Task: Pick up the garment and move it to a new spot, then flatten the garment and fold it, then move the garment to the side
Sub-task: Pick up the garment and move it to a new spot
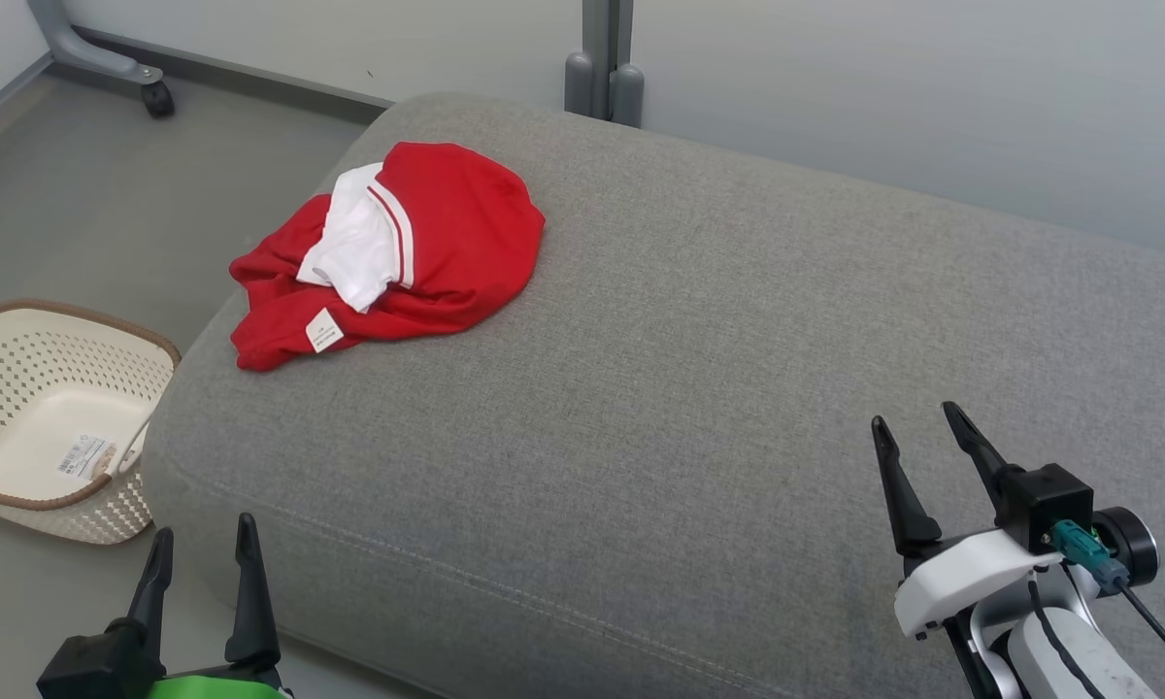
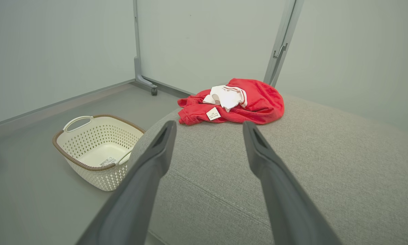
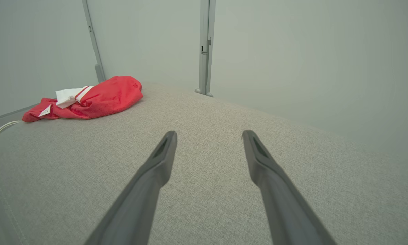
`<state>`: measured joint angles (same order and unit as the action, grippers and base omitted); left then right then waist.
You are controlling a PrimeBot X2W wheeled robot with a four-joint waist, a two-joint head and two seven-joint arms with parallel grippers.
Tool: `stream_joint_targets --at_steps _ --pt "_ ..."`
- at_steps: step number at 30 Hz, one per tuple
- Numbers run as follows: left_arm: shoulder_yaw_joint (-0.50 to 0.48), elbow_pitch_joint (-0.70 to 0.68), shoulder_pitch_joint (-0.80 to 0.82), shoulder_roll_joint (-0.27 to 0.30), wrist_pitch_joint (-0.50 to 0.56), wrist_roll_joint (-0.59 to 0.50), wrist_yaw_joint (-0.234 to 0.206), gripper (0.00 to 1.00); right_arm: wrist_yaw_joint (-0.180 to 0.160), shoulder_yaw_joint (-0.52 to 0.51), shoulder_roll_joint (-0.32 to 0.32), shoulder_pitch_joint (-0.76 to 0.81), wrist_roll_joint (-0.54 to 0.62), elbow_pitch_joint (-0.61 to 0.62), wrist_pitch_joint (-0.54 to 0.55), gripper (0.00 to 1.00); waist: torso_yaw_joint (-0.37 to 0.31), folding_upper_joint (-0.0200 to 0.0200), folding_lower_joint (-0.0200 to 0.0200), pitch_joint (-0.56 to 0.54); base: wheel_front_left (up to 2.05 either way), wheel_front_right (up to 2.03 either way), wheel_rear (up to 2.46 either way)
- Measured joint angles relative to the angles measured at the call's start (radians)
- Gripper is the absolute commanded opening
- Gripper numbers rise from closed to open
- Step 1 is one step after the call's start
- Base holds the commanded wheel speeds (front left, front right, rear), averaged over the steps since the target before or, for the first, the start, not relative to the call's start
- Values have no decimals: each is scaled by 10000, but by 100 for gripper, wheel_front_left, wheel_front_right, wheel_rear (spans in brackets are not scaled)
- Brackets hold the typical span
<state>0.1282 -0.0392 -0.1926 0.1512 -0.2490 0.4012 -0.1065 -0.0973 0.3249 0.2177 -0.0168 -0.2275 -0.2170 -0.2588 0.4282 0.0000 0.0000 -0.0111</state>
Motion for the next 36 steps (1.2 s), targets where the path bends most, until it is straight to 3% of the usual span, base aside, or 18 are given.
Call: stream_joint_targets --at_steps 12,21,29,32,36 --pt "-115 -374 233 -71 0 270 10 100 -2 -115 372 -490 232 546 267 100 -85 0 0 724 0 0 0" --pt "-930 -337 2469 238 533 1193 299 100 92 -244 1041 -1305 562 1404 761 100 -194 0 0 1826 0 0 0" --pt "-2029 955 4685 587 2127 3289 527 100 336 -238 1463 -1881 742 2153 1292 100 -526 0 0 2889 0 0 0" --pt "-2345 1463 5552 468 2982 4719 717 100 445 -211 1597 -2092 809 2408 1461 100 -730 0 0 3282 0 0 0" --pt "-3214 2125 6655 33 3950 6638 577 100 533 -230 1760 -2406 894 2780 1630 100 -1063 0 0 3799 0 0 0"
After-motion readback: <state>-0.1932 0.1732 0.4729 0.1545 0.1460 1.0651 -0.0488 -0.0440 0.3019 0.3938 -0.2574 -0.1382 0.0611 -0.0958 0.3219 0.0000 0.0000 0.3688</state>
